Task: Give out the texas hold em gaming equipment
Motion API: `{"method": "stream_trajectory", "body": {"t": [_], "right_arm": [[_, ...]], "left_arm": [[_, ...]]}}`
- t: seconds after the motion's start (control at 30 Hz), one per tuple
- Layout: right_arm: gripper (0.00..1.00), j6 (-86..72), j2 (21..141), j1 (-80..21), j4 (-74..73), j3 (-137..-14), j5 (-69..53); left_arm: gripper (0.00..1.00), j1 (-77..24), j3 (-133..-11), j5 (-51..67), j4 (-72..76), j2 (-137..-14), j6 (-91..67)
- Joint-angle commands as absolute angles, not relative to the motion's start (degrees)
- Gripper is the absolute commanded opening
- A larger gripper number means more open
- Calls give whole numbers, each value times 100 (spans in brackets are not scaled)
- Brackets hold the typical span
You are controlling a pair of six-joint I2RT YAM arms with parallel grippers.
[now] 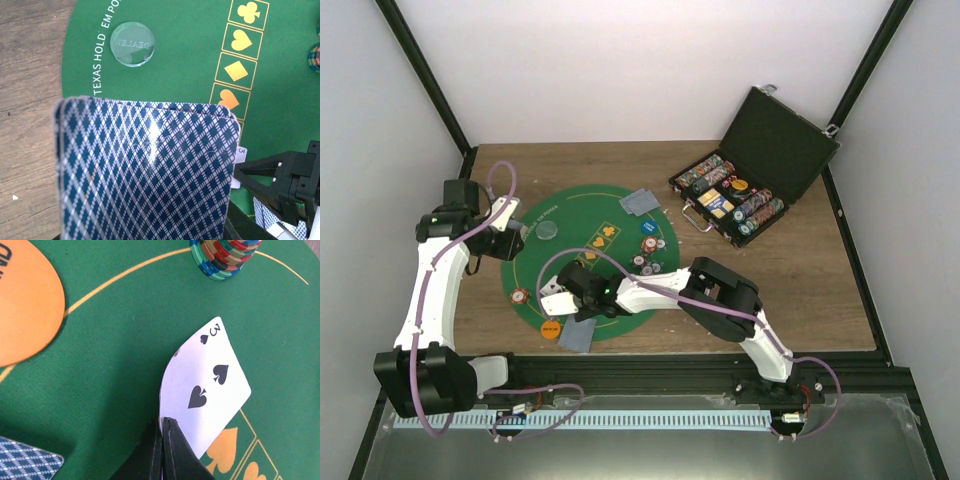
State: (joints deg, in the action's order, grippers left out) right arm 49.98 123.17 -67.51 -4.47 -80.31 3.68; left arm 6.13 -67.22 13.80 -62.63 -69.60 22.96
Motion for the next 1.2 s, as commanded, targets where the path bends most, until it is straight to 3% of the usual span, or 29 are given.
{"method": "stream_trajectory", "body": {"t": [0.0,0.33,0.67,0.97,1.17], "right_arm": [[1,5278,12481,-6670,-540,-8268,426],[1,5404,12479,-6614,-656,-8185,432],[13,5454,12303,-6618,-631,-7968,258],[12,5668,12171,-6635,-477,-7804,134],[17,5696,12127,-6680,-494,-7852,186]], "left_arm": [[37,650,-6659,1450,-6205,-6829,2350],[37,651,-6662,1459,-6205,-6856,2346],[37,650,-6693,1452,-6218,-6870,2340],[37,653,-6698,1450,-6223,-6873,2355],[38,650,-6689,1484,-6231,-6881,2362]]}}
